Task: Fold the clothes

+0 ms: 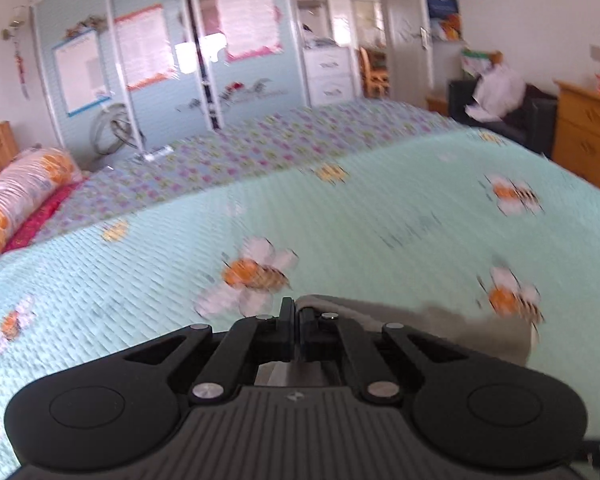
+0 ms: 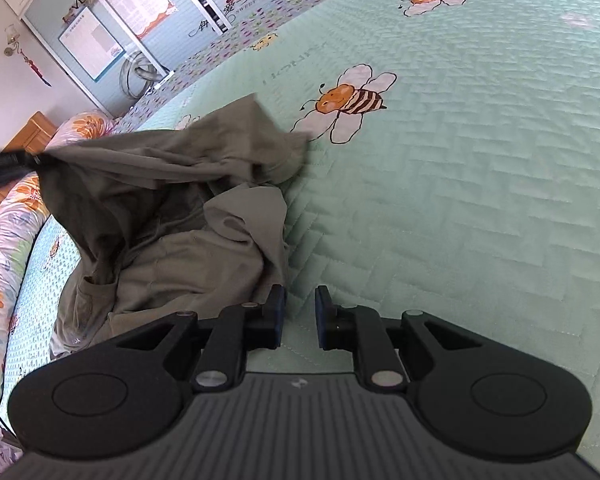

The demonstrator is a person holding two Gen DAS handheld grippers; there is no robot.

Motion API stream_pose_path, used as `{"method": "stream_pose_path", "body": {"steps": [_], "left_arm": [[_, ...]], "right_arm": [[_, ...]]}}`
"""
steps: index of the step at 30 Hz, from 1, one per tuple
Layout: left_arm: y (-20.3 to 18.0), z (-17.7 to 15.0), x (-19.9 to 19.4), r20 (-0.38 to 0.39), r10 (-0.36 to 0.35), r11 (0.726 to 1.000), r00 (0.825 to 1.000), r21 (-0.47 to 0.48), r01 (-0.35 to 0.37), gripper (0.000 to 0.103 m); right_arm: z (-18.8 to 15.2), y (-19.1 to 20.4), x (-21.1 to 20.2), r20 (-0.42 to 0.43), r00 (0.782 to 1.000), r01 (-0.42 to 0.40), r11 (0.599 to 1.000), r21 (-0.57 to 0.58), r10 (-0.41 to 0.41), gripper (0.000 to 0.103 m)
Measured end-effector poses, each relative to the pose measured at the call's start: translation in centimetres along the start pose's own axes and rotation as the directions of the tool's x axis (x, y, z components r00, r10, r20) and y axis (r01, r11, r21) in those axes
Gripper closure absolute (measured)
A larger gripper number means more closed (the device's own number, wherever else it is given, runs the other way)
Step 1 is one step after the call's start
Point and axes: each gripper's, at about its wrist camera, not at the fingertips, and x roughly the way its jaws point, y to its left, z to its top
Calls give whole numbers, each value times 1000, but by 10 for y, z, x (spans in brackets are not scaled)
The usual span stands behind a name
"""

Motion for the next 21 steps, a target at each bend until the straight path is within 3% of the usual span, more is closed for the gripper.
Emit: {"method": "stream_pose_path", "body": {"steps": [4, 8, 12, 18, 20, 21], "left_arm": [[32, 34, -10, 86, 98, 994, 991, -47, -95, 102], [56, 38, -7, 91, 210, 976, 974, -72, -203, 102], [84, 16, 20, -31, 288, 953, 957, -95, -289, 102], [121, -52, 57, -264, 300, 937, 917, -96, -335, 97], [132, -70, 53, -301, 291, 929, 908, -137, -343, 91], [136, -77, 47, -307, 278, 925, 910, -169, -339, 77]], "right_arm": [[0, 3, -1, 6, 1000, -6, 1000, -7, 6, 85], [-2, 7, 3, -9, 1000, -16, 1000, -15, 16, 85], [-5, 14, 5, -19, 1000, -11, 999, -49, 10, 84], [-6, 18, 5, -30, 999, -13, 998, -66, 11, 79], [-6, 20, 3, -29, 1000, -12, 997, -73, 10, 74], [-6, 20, 2, -27, 1000, -12, 997, -75, 10, 73]]}}
